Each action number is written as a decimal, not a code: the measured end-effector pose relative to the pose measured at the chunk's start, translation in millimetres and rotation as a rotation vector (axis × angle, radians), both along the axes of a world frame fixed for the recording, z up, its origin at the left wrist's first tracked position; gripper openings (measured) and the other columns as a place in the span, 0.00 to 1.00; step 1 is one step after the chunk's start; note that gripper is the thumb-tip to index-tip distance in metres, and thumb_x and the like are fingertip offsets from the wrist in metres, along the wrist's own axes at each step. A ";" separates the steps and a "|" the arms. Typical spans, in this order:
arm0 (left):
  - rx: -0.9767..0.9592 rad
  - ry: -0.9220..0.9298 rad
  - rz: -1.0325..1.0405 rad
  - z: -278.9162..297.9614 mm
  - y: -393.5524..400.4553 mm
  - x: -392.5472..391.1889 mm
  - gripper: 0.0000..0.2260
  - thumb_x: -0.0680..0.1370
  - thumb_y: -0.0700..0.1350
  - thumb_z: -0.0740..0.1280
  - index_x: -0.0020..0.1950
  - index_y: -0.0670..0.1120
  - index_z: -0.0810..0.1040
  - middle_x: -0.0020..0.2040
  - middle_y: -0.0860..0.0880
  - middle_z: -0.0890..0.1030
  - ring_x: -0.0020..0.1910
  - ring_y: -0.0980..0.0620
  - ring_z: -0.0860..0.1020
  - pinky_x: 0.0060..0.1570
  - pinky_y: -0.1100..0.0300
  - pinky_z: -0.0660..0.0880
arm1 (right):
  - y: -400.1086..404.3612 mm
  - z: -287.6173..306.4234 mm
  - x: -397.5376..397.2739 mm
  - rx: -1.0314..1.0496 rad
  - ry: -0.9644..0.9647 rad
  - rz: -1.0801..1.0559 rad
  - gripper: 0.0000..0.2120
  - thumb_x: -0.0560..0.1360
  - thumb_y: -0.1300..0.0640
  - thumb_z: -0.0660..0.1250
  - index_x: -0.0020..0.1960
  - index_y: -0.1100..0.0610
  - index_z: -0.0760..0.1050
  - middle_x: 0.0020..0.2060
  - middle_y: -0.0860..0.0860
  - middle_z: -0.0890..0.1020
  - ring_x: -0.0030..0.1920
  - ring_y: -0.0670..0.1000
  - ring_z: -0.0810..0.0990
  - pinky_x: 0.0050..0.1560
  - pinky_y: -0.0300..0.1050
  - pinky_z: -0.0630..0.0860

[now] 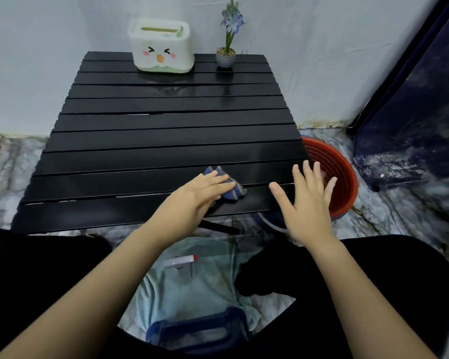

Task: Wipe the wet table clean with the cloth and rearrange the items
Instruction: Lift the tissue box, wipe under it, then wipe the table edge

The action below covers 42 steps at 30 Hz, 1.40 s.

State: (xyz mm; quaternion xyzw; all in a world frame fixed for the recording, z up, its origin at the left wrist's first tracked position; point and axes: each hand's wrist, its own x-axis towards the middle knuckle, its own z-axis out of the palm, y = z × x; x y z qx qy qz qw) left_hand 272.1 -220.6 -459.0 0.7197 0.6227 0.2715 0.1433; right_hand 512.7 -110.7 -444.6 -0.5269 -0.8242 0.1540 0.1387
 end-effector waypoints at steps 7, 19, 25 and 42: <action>0.001 0.039 0.269 -3.9 -74.9 -58.3 0.18 0.83 0.44 0.55 0.72 0.50 0.72 0.73 0.55 0.71 0.75 0.58 0.62 0.75 0.61 0.55 | -35.5 -0.7 -85.6 0.006 -0.034 0.433 0.38 0.80 0.33 0.50 0.80 0.58 0.56 0.81 0.53 0.55 0.81 0.50 0.47 0.79 0.55 0.39; 0.146 0.073 0.954 7.0 -147.2 -151.6 0.16 0.79 0.33 0.58 0.64 0.38 0.77 0.58 0.39 0.80 0.57 0.40 0.78 0.58 0.61 0.67 | -62.3 -12.6 -123.3 0.089 -0.077 0.495 0.35 0.79 0.33 0.48 0.77 0.54 0.65 0.78 0.53 0.63 0.80 0.55 0.54 0.78 0.62 0.45; 0.186 0.135 0.910 9.6 -116.8 -131.3 0.16 0.81 0.34 0.58 0.68 0.41 0.73 0.65 0.44 0.77 0.68 0.42 0.71 0.72 0.49 0.63 | -64.5 -11.8 -126.0 0.088 -0.076 0.469 0.34 0.79 0.34 0.50 0.76 0.54 0.65 0.78 0.53 0.63 0.80 0.55 0.54 0.78 0.62 0.45; 0.144 0.198 0.794 26.9 -40.6 -128.9 0.21 0.82 0.53 0.57 0.73 0.48 0.69 0.74 0.45 0.69 0.76 0.43 0.62 0.75 0.41 0.52 | -30.6 15.2 -186.5 -0.017 0.228 0.399 0.22 0.81 0.43 0.62 0.71 0.52 0.72 0.69 0.46 0.73 0.71 0.48 0.68 0.69 0.46 0.61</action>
